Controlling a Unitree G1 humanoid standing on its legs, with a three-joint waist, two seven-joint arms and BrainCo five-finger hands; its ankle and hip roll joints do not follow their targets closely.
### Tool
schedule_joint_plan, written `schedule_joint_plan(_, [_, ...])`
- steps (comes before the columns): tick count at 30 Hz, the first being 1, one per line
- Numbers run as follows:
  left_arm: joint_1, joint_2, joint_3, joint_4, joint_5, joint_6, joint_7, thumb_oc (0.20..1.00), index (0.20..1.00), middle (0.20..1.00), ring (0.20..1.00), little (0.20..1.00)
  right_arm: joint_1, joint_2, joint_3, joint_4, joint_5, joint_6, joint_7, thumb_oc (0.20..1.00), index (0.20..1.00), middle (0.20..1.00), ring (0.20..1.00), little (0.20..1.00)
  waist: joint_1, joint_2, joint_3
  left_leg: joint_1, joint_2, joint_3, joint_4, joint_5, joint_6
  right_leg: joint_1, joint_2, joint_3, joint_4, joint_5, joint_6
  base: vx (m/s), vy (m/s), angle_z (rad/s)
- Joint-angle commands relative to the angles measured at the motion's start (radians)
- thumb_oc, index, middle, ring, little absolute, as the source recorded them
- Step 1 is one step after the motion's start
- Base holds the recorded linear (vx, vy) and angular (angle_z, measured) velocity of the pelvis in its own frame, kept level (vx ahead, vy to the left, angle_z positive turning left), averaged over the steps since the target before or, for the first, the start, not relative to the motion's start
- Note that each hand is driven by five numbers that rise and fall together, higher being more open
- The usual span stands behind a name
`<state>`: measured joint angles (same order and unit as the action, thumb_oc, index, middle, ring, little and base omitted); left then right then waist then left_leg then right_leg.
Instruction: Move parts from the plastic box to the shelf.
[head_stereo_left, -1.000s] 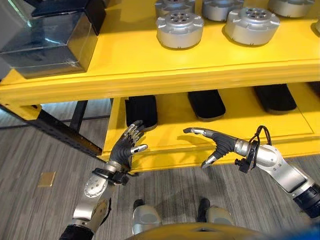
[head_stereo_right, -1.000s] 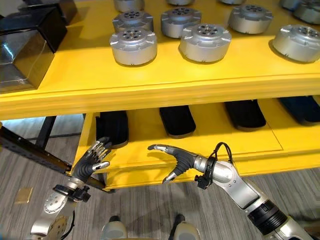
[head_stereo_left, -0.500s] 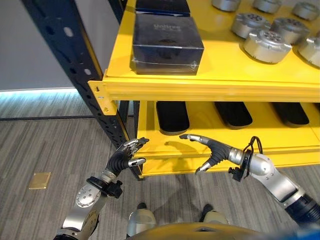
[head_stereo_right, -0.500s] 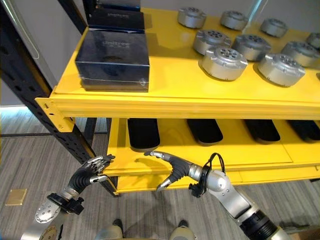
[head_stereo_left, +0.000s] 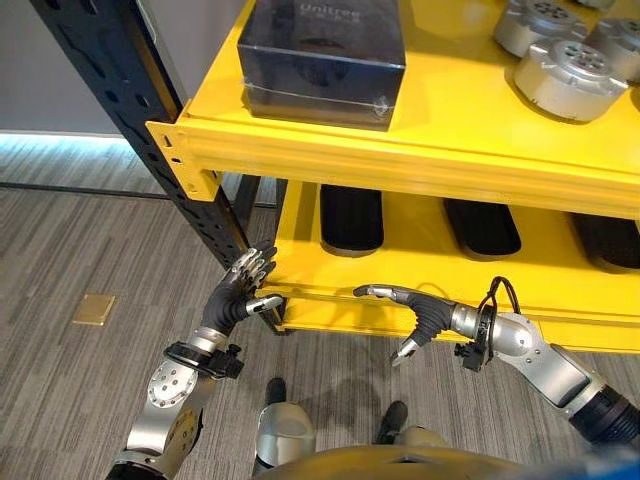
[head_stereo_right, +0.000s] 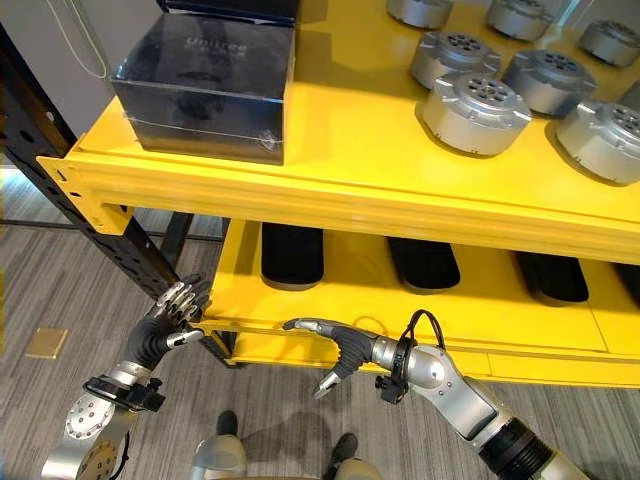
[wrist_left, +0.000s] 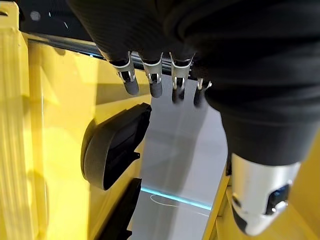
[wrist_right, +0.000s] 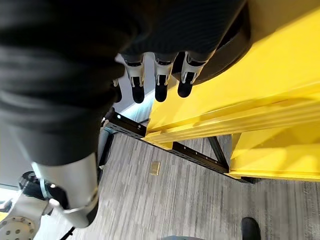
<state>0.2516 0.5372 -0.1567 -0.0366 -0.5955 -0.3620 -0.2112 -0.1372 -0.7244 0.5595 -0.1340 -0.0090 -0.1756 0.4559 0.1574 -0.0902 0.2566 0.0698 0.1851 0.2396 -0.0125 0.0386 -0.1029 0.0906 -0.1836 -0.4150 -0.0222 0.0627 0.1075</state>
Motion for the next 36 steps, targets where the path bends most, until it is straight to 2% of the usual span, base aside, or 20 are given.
schedule_joint_plan(1, [-0.041, 0.022, -0.003, -0.040, 0.025, -0.075, 0.017, 1.000, 1.000, 1.000, 1.000, 1.000, -0.084, -0.016, 0.048, -0.013, -0.047, -0.030, -0.029, 1.000, 1.000, 1.000, 1.000, 1.000, 0.018, 0.007, -0.019, 0.001, 0.013, 0.066, 0.009, 0.017, 0.012, 0.021, -0.048, -0.012, 0.124, -0.069, 0.062, 0.00, -0.019, 0.05])
schedule_joint_plan(4, [-0.051, 0.022, -0.014, -0.039, 0.022, -0.066, 0.013, 1.000, 1.000, 1.000, 1.000, 1.000, -0.104, -0.015, 0.059, 0.014, -0.076, -0.047, -0.080, 1.000, 1.000, 1.000, 1.000, 1.000, 0.021, 0.009, -0.017, -0.001, 0.014, 0.062, 0.014, 0.017, 0.012, 0.021, -0.049, -0.011, 0.128, -0.071, 0.061, 0.00, 0.000, 0.00])
schedule_joint_plan(6, [-0.063, 0.021, -0.030, -0.040, -0.022, -0.069, -0.055, 1.000, 1.000, 1.000, 1.000, 1.000, -0.126, -0.005, 0.061, 0.036, -0.090, -0.055, -0.106, 1.000, 1.000, 1.000, 1.000, 1.000, 0.023, 0.013, -0.015, -0.005, 0.015, 0.059, 0.021, 0.015, 0.013, 0.018, -0.048, -0.009, 0.133, -0.073, 0.060, 0.00, 0.000, 0.00])
schedule_joint_plan(8, [-0.063, 0.020, -0.037, -0.044, -0.089, 0.000, -0.130, 1.000, 1.000, 1.000, 1.000, 1.000, -0.147, -0.002, 0.063, 0.048, -0.097, -0.063, -0.107, 1.000, 1.000, 1.000, 1.000, 1.000, 0.023, 0.017, -0.012, -0.012, 0.017, 0.058, 0.029, 0.014, 0.012, 0.013, -0.051, -0.008, 0.139, -0.075, 0.059, 0.01, 0.037, 0.03])
schedule_joint_plan(9, [-0.061, 0.017, -0.046, -0.040, -0.138, 0.013, -0.156, 1.000, 1.000, 1.000, 1.000, 1.000, -0.157, -0.003, 0.063, 0.053, -0.095, -0.067, -0.096, 1.000, 1.000, 1.000, 1.000, 1.000, 0.021, 0.023, -0.010, -0.014, 0.017, 0.057, 0.034, 0.013, 0.012, 0.011, -0.051, -0.006, 0.143, -0.079, 0.058, 0.02, 0.067, 0.00])
schedule_joint_plan(14, [-0.062, 0.008, -0.069, -0.025, -0.171, 0.022, -0.144, 1.000, 1.000, 1.000, 1.000, 1.000, -0.213, 0.017, 0.084, 0.093, -0.155, -0.075, -0.126, 1.000, 1.000, 1.000, 1.000, 1.000, 0.031, 0.039, -0.004, -0.034, 0.021, 0.046, 0.057, 0.011, 0.013, 0.001, -0.051, -0.010, 0.169, -0.097, 0.047, 0.02, 0.038, 0.00])
schedule_joint_plan(20, [-0.059, -0.002, -0.060, -0.025, -0.187, 0.043, -0.175, 1.000, 1.000, 1.000, 1.000, 1.000, -0.253, 0.043, 0.094, 0.162, -0.213, -0.062, -0.151, 1.000, 1.000, 1.000, 1.000, 1.000, 0.051, 0.055, 0.004, -0.053, 0.025, 0.031, 0.079, 0.012, 0.012, -0.008, -0.056, -0.017, 0.192, -0.109, 0.036, 0.02, 0.006, 0.08])
schedule_joint_plan(36, [-0.071, -0.012, -0.059, -0.022, -0.188, 0.078, -0.195, 1.000, 1.000, 1.000, 1.000, 1.000, -0.301, 0.080, 0.128, 0.286, -0.288, -0.058, -0.163, 1.000, 1.000, 1.000, 1.000, 1.000, 0.070, 0.067, 0.013, -0.064, 0.035, 0.021, 0.094, 0.018, 0.008, -0.015, -0.063, -0.029, 0.220, -0.121, 0.025, 0.00, 0.000, 0.00])
